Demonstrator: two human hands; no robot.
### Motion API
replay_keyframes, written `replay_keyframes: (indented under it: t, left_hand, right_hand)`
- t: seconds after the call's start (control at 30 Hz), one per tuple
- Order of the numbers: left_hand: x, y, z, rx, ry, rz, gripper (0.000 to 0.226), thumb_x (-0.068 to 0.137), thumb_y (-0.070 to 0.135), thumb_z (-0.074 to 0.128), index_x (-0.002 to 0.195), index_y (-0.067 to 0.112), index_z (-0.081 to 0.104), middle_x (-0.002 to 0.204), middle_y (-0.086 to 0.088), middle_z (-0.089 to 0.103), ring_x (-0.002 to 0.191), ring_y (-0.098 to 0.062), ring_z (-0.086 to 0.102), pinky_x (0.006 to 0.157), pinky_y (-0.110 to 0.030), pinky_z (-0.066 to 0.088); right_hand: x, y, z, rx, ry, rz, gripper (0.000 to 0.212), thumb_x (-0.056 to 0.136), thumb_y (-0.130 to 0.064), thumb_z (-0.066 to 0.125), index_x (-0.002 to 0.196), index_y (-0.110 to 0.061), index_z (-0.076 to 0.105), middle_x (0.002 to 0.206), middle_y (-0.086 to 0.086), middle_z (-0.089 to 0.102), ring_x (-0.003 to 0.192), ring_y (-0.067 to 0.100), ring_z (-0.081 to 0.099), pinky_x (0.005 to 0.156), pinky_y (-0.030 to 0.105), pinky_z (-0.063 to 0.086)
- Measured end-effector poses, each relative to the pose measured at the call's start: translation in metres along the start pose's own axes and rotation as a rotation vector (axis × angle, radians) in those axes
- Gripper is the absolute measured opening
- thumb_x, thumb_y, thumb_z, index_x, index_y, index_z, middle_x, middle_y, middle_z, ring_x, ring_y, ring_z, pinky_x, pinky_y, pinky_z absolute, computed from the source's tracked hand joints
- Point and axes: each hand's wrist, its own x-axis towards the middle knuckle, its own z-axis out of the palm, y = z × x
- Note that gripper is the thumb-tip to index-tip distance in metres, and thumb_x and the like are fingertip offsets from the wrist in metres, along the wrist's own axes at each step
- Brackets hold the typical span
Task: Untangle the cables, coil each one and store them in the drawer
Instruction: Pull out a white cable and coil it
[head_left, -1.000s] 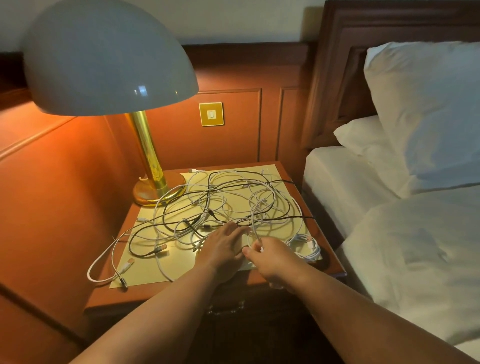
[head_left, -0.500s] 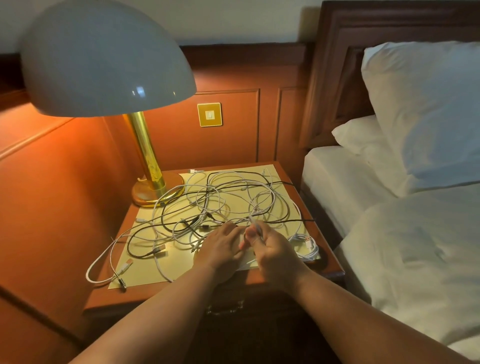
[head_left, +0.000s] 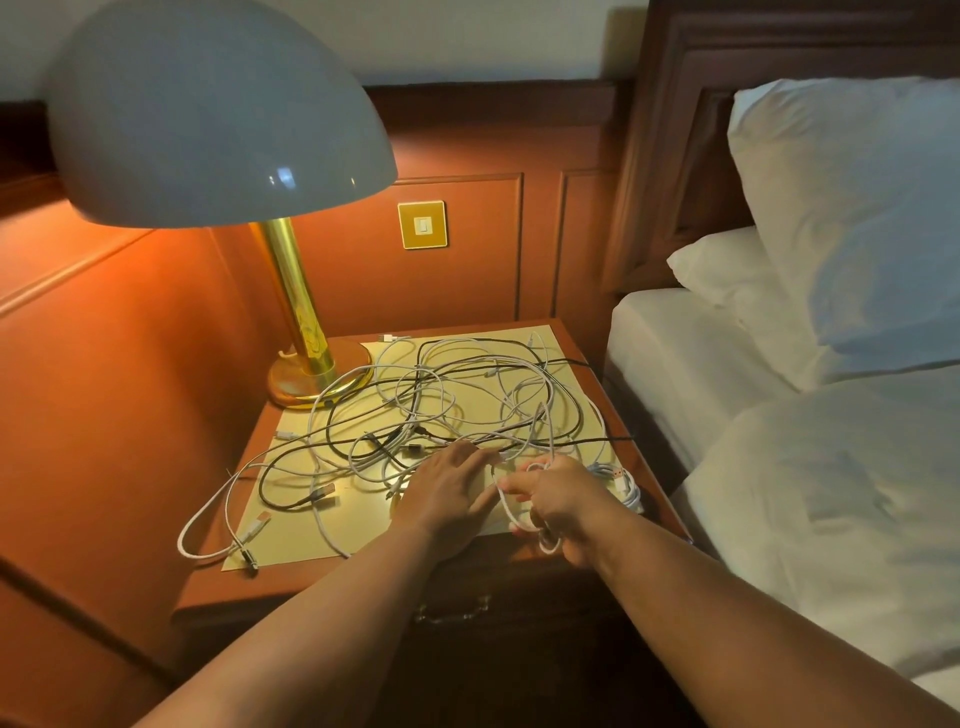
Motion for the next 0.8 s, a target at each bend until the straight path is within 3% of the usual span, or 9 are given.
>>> replay_keyframes:
  t: [0.1,0.2,0.27,0.4,0.5,0.67,0.8]
  left_hand:
    - [0.001,-0.001,0.001,0.023,-0.017,0.006,0.054,0.095,0.057,0.049,0.145,0.043,0.037,0.150,0.005,0.036,0.137,-0.020,0.036,0.112,-0.037,0.028]
    - [0.002,-0.002,0.002,0.031,-0.035,-0.015,0.060,0.091,0.056,0.054,0.147,0.044,0.035,0.153,0.005,0.032,0.140,-0.022,0.033,0.115,-0.040,0.027]
    - [0.004,-0.003,0.003,0.038,-0.030,-0.012,0.058,0.091,0.057,0.054,0.145,0.043,0.037,0.153,0.006,0.033,0.139,-0.021,0.035,0.114,-0.039,0.028]
    - [0.004,-0.003,0.005,0.011,0.003,-0.010,0.048,0.095,0.052,0.047,0.141,0.041,0.043,0.149,0.007,0.037,0.136,-0.019,0.037,0.112,-0.037,0.028]
    - [0.005,-0.005,0.007,0.003,-0.006,-0.016,0.049,0.093,0.053,0.047,0.141,0.041,0.042,0.151,0.007,0.036,0.138,-0.020,0.036,0.115,-0.039,0.029]
    - [0.005,-0.004,0.005,0.007,-0.020,-0.013,0.056,0.093,0.055,0.048,0.146,0.039,0.035,0.157,0.005,0.031,0.143,-0.020,0.031,0.118,-0.040,0.025]
    - [0.004,-0.003,0.003,0.016,-0.027,-0.010,0.058,0.094,0.057,0.048,0.148,0.041,0.034,0.158,0.005,0.029,0.144,-0.020,0.030,0.119,-0.040,0.023]
  right_hand:
    - [-0.003,-0.004,0.000,-0.220,-0.094,0.032,0.029,0.088,-0.019,0.072,0.113,-0.006,0.063,0.108,0.011,0.065,0.087,0.018,0.063,0.057,0.026,0.054]
    - [-0.001,-0.007,0.001,-0.396,-0.087,-0.007,0.027,0.087,-0.024,0.074,0.107,-0.008,0.066,0.092,0.005,0.064,0.073,0.013,0.055,0.053,0.024,0.044]
    - [0.002,-0.007,0.002,-0.562,-0.014,-0.087,0.026,0.087,-0.034,0.072,0.100,-0.013,0.063,0.089,0.002,0.060,0.075,0.016,0.053,0.061,0.028,0.044]
    - [0.001,-0.001,0.004,-0.876,0.142,-0.330,0.023,0.097,-0.046,0.054,0.104,-0.025,0.057,0.110,0.000,0.062,0.100,0.021,0.057,0.078,0.031,0.041]
    - [0.004,0.008,0.004,-0.901,0.159,-0.484,0.021,0.098,-0.044,0.052,0.091,-0.025,0.049,0.116,0.003,0.053,0.113,0.022,0.049,0.085,0.030,0.039]
    - [0.004,0.015,0.000,-0.749,0.113,-0.623,0.034,0.099,-0.036,0.054,0.117,-0.009,0.065,0.158,0.000,0.029,0.145,0.017,0.024,0.109,0.033,0.034]
    - [0.002,0.013,-0.002,-0.503,-0.031,-0.635,0.031,0.098,-0.032,0.057,0.125,-0.017,0.063,0.163,-0.013,0.019,0.147,0.009,0.021,0.110,0.030,0.034]
